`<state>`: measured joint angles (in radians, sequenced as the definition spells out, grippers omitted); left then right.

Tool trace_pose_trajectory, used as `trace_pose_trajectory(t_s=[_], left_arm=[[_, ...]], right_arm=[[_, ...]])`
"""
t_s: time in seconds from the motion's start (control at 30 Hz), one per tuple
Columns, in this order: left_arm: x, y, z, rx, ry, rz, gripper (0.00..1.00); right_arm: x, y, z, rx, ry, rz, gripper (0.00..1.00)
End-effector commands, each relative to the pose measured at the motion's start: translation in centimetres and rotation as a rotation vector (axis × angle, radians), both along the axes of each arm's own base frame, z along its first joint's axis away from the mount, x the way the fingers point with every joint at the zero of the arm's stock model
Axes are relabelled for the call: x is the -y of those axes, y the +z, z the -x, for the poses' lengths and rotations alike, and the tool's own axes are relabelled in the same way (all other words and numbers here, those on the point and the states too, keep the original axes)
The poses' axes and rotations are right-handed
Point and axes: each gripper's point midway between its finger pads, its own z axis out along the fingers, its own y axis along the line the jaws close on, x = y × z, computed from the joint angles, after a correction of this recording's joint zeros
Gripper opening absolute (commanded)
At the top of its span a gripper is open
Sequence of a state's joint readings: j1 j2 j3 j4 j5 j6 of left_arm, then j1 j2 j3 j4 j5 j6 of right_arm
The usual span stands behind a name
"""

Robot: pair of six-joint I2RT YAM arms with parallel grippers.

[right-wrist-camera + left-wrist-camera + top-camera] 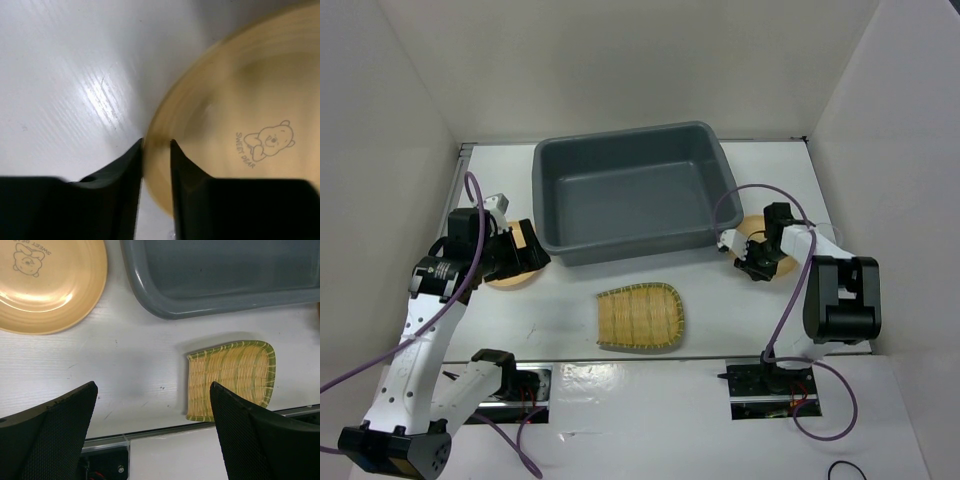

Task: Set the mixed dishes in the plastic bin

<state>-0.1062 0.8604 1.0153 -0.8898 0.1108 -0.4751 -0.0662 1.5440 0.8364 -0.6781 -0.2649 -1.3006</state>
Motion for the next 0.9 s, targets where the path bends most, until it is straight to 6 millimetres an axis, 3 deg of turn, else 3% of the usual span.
trace_pose_trajectory(t_s=[0.0, 0.1, 0.23, 0.33, 0.47, 0.6, 0.8, 0.87], left_arm=[[-0.2, 0.8, -0.2, 0.027, 0.012, 0.004, 0.99], [-0.2, 0.8, -0.2, 0.027, 0.012, 0.004, 0.99], [-0.2, 0.8, -0.2, 0.027, 0.012, 0.004, 0.99], [-0.2, 0.8, -0.2, 0.027, 0.012, 0.004, 0.99], [0.0, 0.8, -0.1, 0.026, 0.006, 0.01, 0.99], [0.0, 0.8, -0.1, 0.026, 0.006, 0.01, 0.99], [0.1, 0.9, -0.1, 0.025, -0.001, 0.017, 0.99], [0.1, 1.1, 0.0, 0.034, -0.001, 0.018, 0.99]], right_arm=[[-0.2, -1.0, 0.9, -0.084, -0.011, -0.024, 0.26], [0.0, -1.2, 1.9, -0.157, -0.041, -0.014, 0.03], [-0.1, 0.4, 3.4, -0.173, -0.017, -0.018, 0.0], [-1.3, 4.8, 4.4, -0.079, 0.039, -0.066, 0.0], [-2.9, 12.4, 4.4, 0.1, 0.136, -0.117, 0.0], [-4.3, 17.6, 4.4, 0.157, 0.126, -0.151, 0.0], [-6.1, 24.8, 4.6, 0.431, 0.218, -0.169, 0.0], [-7.1, 28.3, 3.4, 0.547, 0.203, -0.214, 0.0]])
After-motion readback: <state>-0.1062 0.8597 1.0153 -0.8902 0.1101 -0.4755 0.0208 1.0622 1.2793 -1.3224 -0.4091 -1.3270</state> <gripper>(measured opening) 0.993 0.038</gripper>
